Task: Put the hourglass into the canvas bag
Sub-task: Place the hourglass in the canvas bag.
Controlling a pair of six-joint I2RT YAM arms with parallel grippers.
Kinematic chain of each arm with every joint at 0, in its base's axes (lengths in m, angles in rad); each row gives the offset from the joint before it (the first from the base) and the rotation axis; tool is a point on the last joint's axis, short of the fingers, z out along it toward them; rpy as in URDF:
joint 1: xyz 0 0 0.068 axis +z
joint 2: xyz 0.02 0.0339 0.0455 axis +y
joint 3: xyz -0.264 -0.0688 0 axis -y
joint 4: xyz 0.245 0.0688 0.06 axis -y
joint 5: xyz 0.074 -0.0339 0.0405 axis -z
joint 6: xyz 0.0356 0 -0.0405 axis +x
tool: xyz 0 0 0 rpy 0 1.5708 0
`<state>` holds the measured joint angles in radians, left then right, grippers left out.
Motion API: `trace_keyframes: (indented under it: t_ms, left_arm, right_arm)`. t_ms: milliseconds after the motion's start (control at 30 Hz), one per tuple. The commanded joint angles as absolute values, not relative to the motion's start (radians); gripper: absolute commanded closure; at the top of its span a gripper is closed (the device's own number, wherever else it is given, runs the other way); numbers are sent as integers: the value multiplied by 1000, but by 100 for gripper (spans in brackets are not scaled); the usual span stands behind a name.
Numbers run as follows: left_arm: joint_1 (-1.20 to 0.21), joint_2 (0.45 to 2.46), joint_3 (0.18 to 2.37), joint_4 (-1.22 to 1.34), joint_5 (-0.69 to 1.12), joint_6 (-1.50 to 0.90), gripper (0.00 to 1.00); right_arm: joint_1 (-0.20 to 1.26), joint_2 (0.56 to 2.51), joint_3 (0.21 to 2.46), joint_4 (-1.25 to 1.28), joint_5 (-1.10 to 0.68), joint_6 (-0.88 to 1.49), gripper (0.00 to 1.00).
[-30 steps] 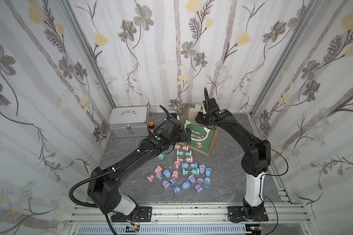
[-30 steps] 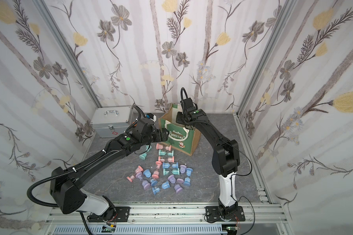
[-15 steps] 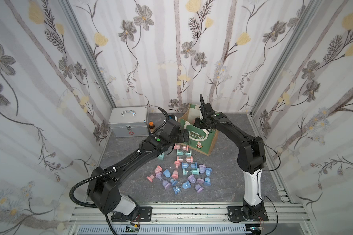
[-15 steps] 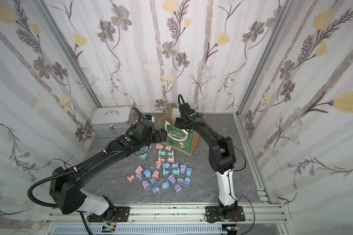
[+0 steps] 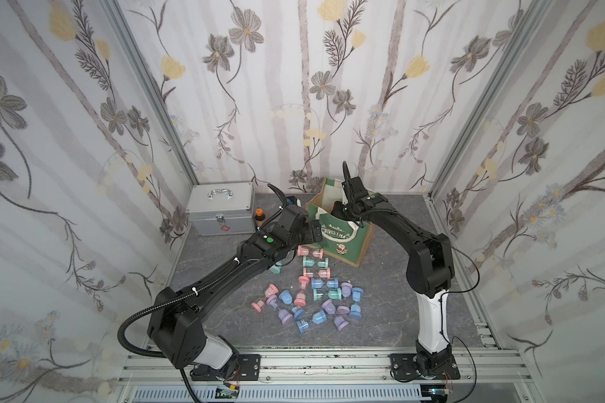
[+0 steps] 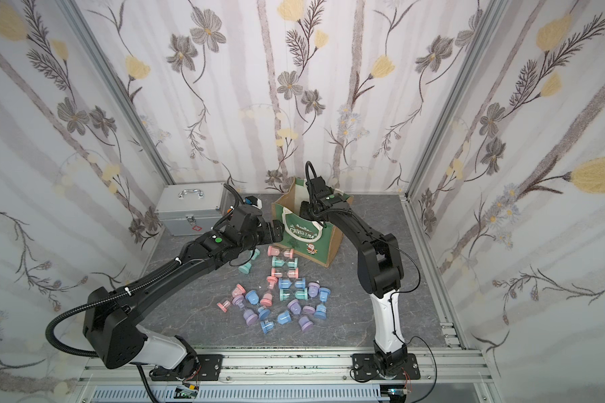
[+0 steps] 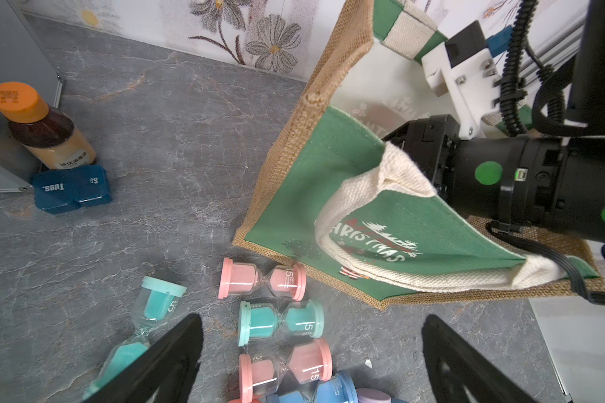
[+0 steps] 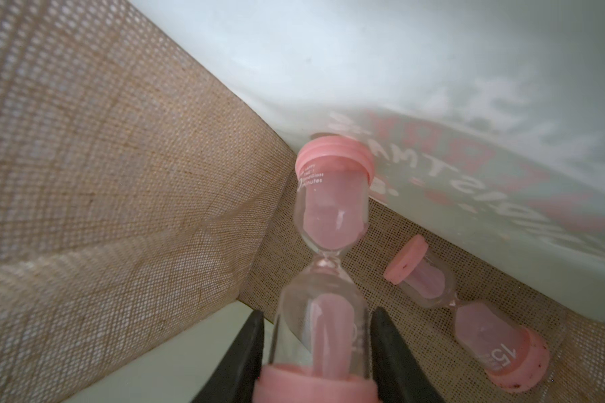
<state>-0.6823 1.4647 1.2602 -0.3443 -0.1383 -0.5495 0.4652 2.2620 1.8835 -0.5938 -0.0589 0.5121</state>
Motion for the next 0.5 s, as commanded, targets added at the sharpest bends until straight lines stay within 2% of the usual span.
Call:
trace_keyframes:
  t_ms: [0, 467]
  left_arm:
    - [-680, 1453, 1263, -323, -151, -554, 0]
    - [-678, 1442, 1275, -331, -137, -561, 0]
  right_arm:
    - [468, 2238, 1885, -541, -68, 514, 55]
    - [479, 2126, 1885, -543, -64, 520, 41]
